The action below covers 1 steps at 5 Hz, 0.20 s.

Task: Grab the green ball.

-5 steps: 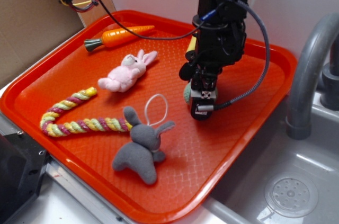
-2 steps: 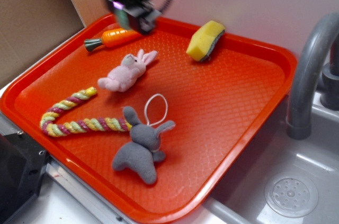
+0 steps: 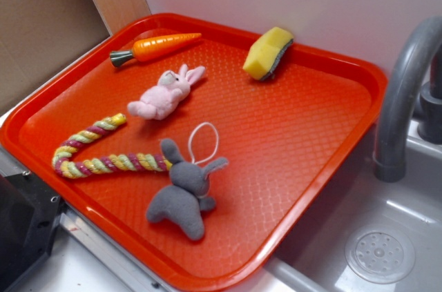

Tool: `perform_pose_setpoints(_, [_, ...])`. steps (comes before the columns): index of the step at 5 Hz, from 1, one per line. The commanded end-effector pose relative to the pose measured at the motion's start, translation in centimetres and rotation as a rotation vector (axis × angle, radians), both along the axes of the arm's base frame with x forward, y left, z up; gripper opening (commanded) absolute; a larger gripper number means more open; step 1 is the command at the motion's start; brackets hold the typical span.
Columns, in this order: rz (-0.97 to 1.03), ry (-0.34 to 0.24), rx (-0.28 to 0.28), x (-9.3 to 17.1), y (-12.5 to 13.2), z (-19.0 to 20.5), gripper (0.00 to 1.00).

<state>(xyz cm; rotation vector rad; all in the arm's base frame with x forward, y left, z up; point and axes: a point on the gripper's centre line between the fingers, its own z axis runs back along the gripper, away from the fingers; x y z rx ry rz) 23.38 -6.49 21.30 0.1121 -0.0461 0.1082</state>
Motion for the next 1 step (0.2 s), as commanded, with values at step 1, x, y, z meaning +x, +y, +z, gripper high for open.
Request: perform_pose_setpoints(1, [-0.144, -0.212, -0.177, -1.87, -2.98, 1.07, 0.0])
